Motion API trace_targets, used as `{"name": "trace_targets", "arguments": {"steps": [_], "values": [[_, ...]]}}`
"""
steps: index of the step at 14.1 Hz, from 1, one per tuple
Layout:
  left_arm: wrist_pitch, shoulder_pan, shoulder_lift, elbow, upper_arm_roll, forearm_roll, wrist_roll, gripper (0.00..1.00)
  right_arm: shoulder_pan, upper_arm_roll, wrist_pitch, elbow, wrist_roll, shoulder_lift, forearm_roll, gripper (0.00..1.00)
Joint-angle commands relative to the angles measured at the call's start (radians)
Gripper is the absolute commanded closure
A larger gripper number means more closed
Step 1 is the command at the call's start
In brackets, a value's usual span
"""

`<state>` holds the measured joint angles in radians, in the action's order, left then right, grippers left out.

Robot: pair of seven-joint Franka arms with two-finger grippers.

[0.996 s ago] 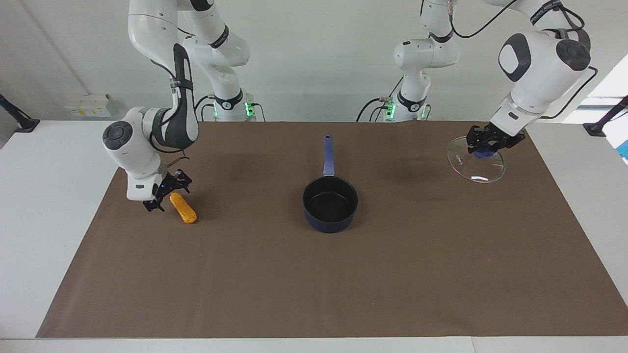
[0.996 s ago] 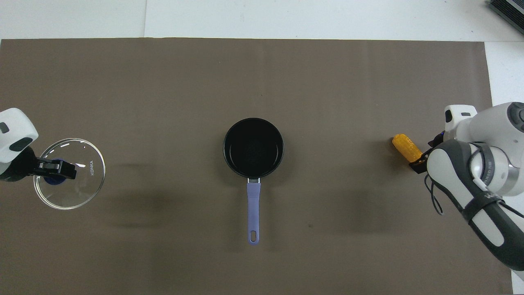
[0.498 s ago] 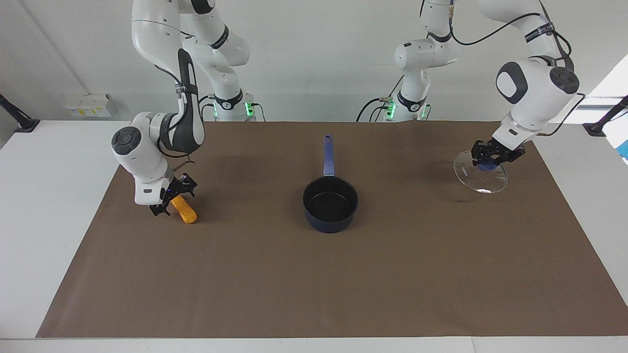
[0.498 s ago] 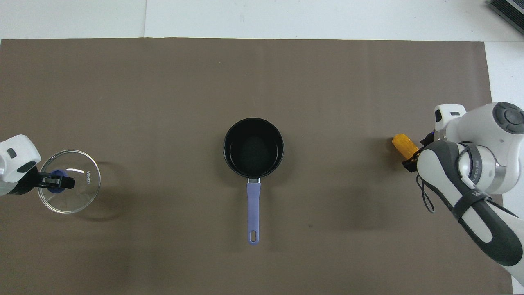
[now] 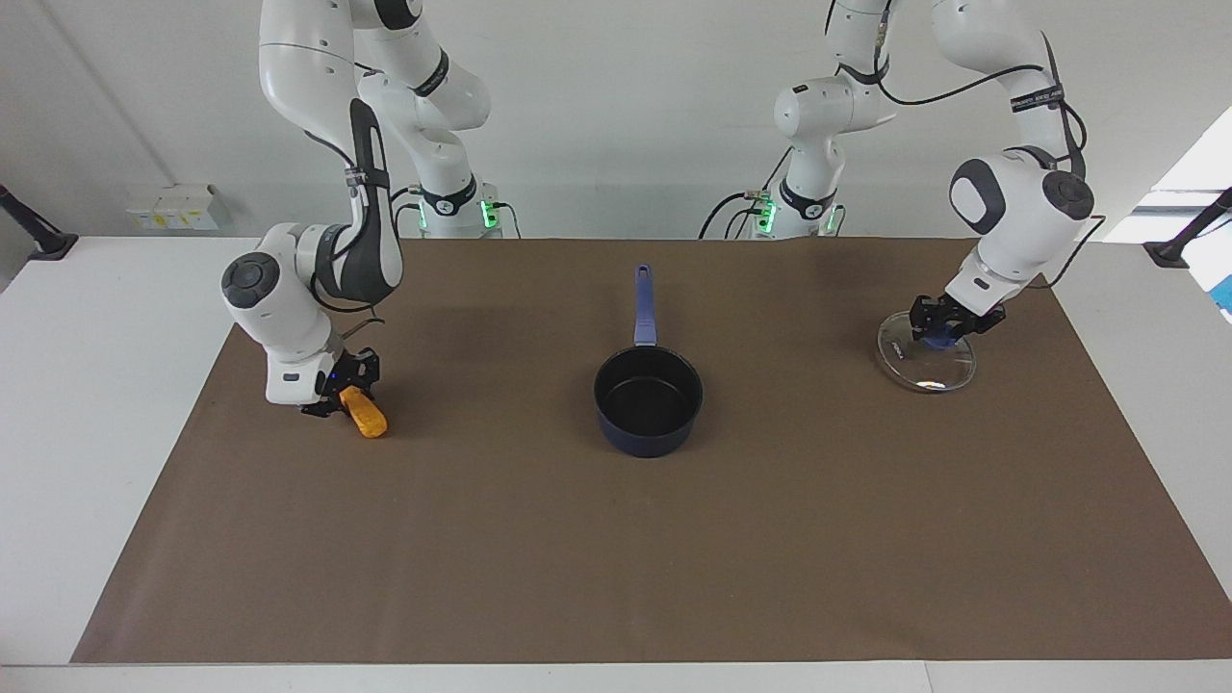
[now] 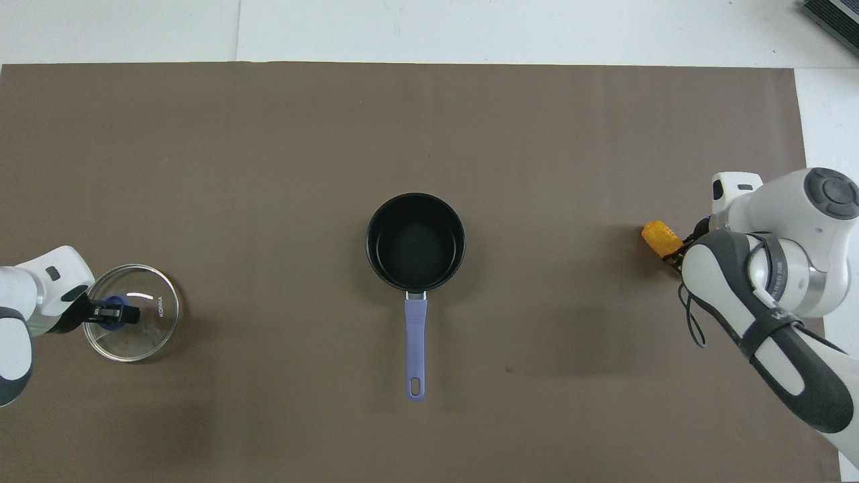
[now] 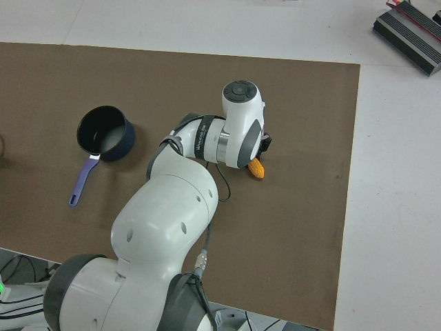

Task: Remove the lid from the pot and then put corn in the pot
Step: 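Lift the corn with the right gripper while the left gripper withdraws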

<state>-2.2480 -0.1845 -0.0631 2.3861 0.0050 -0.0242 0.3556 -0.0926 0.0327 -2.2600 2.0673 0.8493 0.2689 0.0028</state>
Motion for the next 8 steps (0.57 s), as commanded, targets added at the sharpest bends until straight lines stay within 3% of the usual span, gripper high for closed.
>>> {"name": "trace_targets", "arguments": {"steps": [1,2,8], "values": [[-0.022,-0.016,0.011,0.002,-0.01,0.006,0.013,0.1,0.019,-0.004,-0.007,-0.007,-0.044,0.007,-0.009,1.0],[-0.018,-0.016,0.014,-0.005,-0.01,0.006,0.008,0.0,0.011,-0.004,0.0,-0.016,-0.047,0.001,-0.006,1.0],[0.04,0.006,0.074,-0.177,-0.013,-0.005,-0.042,0.0,0.042,-0.005,0.27,-0.209,-0.284,-0.083,0.006,1.0]]}}
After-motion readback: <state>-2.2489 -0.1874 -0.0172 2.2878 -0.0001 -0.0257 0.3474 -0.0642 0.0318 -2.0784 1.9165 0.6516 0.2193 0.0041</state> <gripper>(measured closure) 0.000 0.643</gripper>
